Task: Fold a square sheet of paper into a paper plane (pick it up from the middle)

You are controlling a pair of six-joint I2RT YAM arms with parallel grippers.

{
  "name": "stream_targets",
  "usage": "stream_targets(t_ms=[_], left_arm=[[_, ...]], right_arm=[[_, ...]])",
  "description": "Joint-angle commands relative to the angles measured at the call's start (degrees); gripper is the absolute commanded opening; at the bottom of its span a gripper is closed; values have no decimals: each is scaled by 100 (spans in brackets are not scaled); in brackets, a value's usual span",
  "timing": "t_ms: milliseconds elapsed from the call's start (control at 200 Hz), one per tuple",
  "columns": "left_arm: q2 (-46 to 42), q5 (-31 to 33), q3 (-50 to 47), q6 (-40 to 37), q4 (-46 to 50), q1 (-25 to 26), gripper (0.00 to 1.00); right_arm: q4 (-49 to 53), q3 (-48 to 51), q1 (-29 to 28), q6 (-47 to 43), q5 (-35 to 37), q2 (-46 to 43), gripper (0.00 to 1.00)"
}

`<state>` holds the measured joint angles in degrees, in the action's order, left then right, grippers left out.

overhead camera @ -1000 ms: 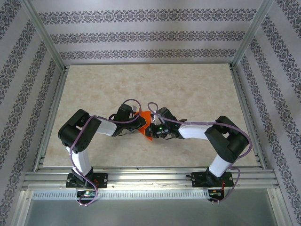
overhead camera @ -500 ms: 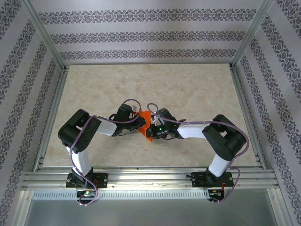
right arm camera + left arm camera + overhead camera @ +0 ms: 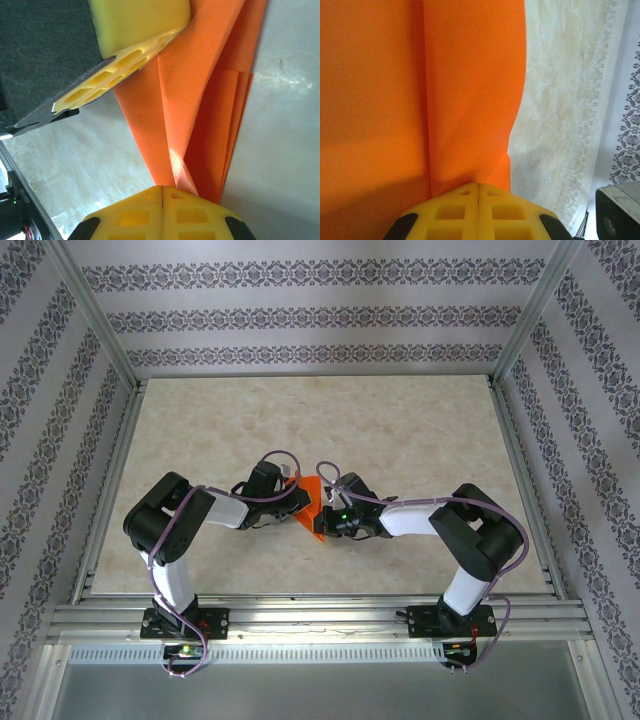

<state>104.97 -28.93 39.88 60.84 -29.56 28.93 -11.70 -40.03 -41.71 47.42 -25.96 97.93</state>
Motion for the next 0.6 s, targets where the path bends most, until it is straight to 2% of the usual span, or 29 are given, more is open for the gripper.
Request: stream_targets(t_ms=[0,260,405,475,595], left_arm=[[177,70,-154,85,83,80,6],[33,93,-174,139,-65,78,6],[-227,54,-67,52,20,78,11],[-450,113,-81,25,104,83,19],[-934,233,-77,-153,555,80,23]], right_arm=[[-17,208,66,117,-32,42,0],[13,531,83,169,54,15,0],[91,548,161,29,-117,12,0],[74,583,195,-76,-261,-27,0],[95,624,240,-311,-511,-81,0]])
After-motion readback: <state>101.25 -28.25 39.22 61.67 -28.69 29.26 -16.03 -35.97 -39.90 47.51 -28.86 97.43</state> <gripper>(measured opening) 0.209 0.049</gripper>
